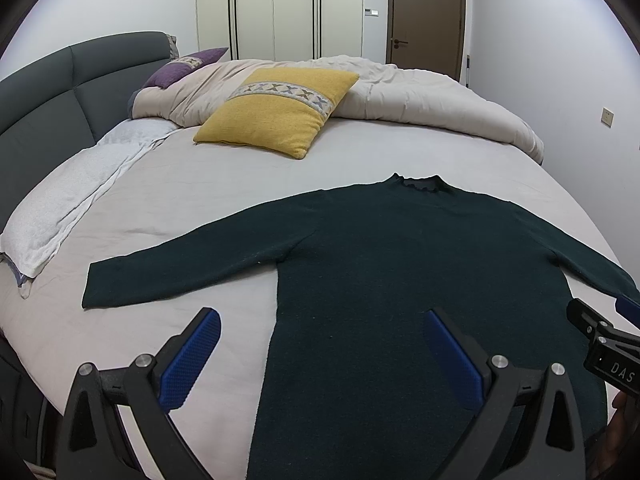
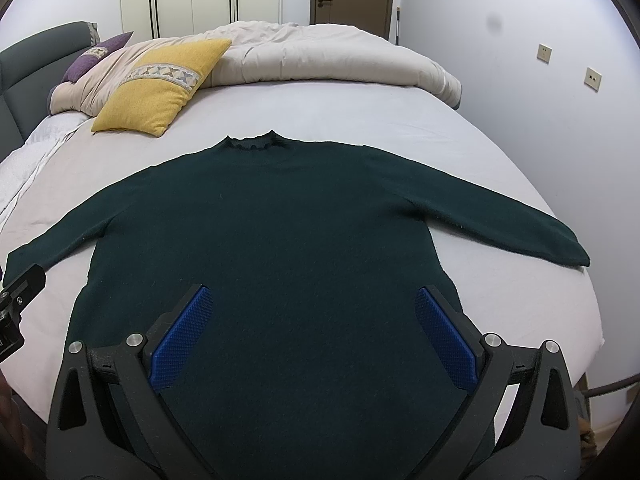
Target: Fold small clothes
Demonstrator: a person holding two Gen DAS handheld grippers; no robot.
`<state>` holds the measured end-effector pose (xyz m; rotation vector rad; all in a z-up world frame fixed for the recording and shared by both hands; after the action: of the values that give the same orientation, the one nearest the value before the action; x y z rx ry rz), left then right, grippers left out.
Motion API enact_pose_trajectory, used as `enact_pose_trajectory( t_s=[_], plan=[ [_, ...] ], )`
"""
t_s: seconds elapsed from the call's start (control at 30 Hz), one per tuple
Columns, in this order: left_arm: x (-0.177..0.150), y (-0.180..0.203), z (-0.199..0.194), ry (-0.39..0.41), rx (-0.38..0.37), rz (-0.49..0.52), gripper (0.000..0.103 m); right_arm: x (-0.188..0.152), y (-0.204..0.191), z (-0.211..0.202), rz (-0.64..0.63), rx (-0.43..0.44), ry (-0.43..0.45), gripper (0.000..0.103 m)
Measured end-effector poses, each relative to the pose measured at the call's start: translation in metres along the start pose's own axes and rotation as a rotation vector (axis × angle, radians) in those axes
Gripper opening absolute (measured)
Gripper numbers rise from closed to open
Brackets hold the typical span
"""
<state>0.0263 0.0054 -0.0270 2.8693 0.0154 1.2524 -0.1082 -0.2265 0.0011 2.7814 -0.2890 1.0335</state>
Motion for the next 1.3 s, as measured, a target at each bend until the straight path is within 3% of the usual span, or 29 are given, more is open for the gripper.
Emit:
enact_pose_trajectory(
  t_s=[1.3],
  plan=[
    [-0.0005, -0.0012, -0.0002, 0.001, 0.001, 0.000, 0.103, -0.0042, -0.0017, 0.0022, 0.007, 0.006, -0.008, 0.103]
  ],
)
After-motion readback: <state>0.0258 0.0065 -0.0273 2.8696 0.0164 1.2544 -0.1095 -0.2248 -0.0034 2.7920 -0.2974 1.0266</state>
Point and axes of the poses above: each gripper's, at about its wrist camera, not at the fingertips, and z roughly the way its jaws point, y to its right, x to its top, the point moved 4 cm from there along z, roughly the way its jaws point, and after that the axes turned 1 degree about -x, right-handed, at the moved point
